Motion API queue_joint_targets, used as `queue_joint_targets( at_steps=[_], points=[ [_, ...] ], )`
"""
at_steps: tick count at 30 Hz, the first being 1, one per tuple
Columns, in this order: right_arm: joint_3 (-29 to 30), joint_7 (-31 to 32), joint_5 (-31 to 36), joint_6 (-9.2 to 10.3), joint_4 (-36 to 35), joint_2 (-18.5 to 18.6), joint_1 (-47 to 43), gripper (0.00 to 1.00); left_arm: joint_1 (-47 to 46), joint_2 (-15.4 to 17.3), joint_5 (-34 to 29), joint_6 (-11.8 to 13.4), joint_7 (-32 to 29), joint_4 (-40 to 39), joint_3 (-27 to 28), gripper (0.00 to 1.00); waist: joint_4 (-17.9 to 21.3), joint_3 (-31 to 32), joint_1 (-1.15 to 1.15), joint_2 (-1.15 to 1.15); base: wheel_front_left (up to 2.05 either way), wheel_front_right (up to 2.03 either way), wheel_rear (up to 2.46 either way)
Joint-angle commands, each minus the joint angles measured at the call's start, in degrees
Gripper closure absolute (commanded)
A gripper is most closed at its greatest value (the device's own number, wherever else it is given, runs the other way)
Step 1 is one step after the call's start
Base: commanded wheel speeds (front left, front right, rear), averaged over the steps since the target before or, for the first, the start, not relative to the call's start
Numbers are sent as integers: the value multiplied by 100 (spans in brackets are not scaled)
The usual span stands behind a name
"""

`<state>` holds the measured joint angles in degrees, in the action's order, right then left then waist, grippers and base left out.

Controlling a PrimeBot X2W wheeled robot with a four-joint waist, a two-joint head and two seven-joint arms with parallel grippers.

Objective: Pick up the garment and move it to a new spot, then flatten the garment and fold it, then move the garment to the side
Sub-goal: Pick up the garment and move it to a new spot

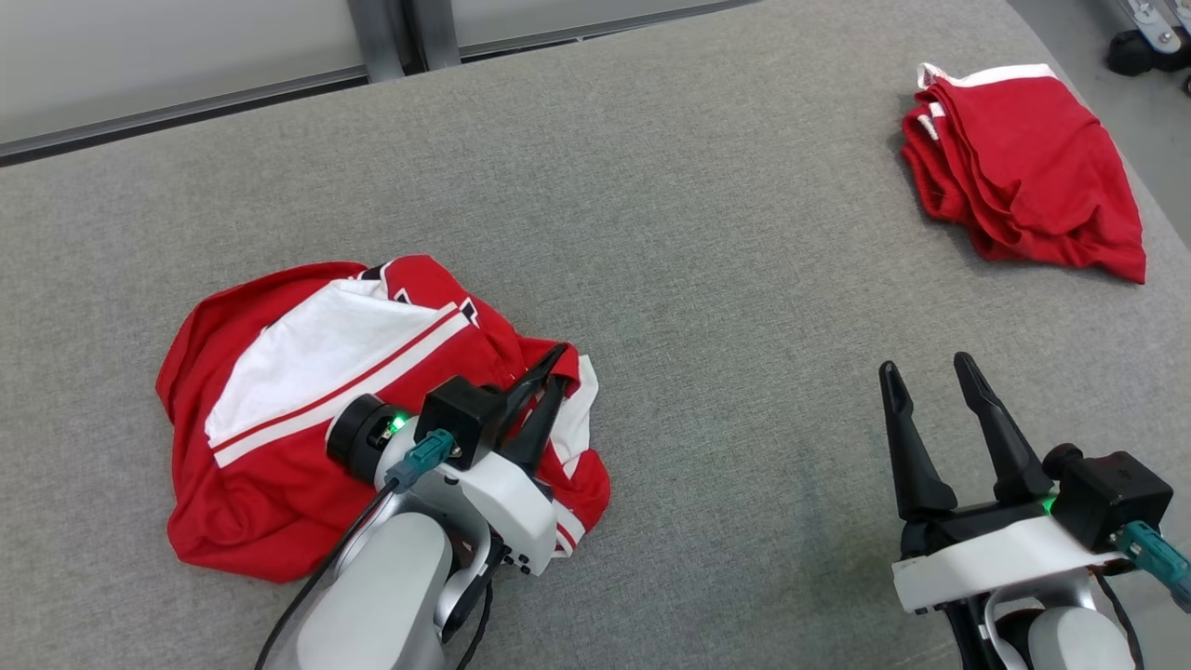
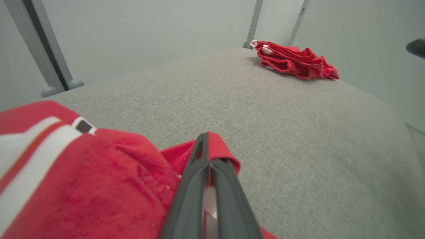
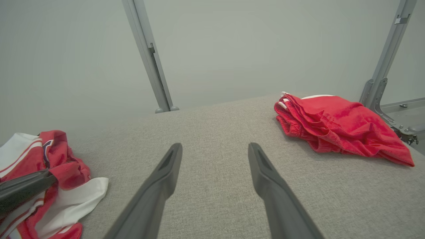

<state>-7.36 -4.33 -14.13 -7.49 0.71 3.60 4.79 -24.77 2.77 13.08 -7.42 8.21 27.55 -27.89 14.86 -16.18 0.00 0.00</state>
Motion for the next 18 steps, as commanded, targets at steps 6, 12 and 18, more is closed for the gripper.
queue_joint_targets(
  at_steps=[6,12,18],
  points=[
    [90,-145,26,0,205,2,153,0,-137,40,169,17,569,-19,37,0,-254,36,0,0,0,0,0],
    [187,-127,77,0,283,86,166,0,92,161,267,338,696,-634,601,0,-625,257,0,0,0,0,0],
    [262,-30,170,0,257,195,59,0,586,373,277,642,698,-1337,1445,0,-1039,490,0,0,0,0,0]
  ],
)
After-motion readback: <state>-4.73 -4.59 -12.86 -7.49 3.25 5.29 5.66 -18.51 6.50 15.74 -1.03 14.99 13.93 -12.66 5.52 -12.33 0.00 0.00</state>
